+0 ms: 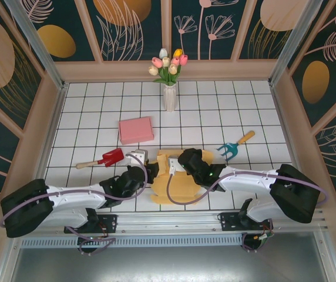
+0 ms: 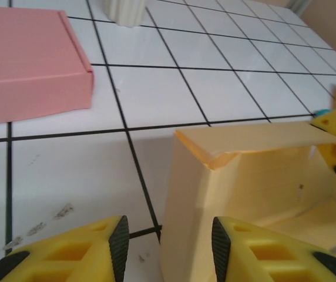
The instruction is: Fold the paper box
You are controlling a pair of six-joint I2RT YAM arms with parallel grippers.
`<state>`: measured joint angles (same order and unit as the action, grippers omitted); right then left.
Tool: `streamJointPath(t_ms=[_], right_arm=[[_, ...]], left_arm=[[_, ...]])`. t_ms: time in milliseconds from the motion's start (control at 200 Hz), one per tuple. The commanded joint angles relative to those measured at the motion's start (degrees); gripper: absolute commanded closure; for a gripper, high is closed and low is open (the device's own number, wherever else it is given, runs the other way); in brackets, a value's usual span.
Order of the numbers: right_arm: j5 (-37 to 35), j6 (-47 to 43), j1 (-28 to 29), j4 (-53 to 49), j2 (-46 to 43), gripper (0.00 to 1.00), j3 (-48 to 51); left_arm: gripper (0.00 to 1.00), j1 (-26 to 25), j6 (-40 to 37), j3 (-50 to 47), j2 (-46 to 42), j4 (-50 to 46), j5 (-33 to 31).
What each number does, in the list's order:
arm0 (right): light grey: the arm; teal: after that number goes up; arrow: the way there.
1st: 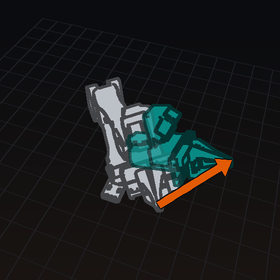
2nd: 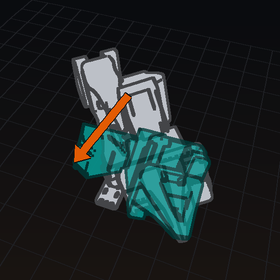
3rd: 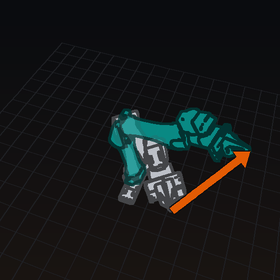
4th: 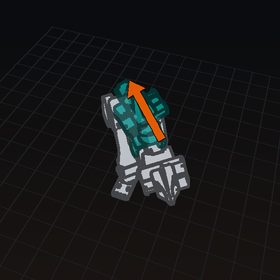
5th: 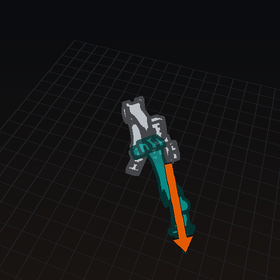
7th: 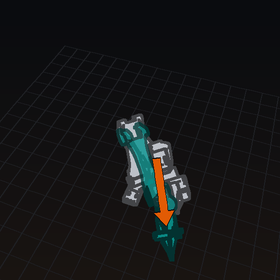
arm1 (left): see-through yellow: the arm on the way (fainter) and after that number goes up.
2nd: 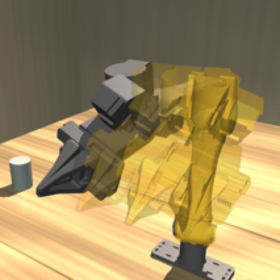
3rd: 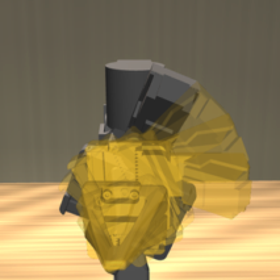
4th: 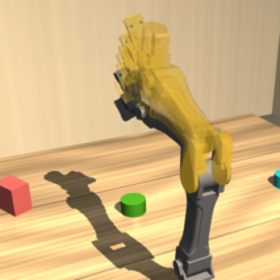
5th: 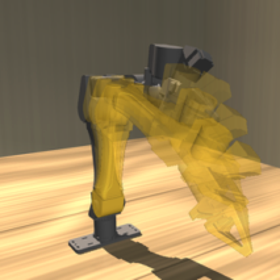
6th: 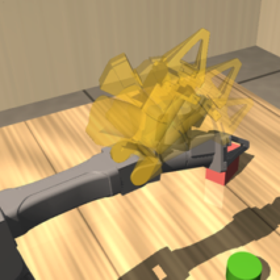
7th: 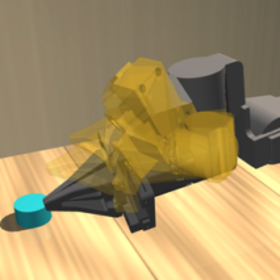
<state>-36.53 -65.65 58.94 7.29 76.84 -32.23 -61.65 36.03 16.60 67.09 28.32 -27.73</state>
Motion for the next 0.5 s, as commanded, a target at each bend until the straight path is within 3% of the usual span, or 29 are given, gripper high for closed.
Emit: streamJointPath(t_ms=[0, 245, 495], right_arm=[[-0.73, 0.5, 0.21, -2.29, 0.5, 1.0, -0.46], [-0.59, 0.77, 0.21, -2.75, 0.33, 1.0, -0.54], [-0.25, 0.87, 0.21, -3.17, 0.23, 1.0, -0.55]], left_arm=[[0.54, 1.71, -2.37, 0.59, -2.76, 0.61, 4.94], [0.58, 7.4, -1.44, 0.02, -5.23, -0.92, 12.86], [0.6, 10.96, -3.29, -3.11, -3.88, 7.6, 23.71]])
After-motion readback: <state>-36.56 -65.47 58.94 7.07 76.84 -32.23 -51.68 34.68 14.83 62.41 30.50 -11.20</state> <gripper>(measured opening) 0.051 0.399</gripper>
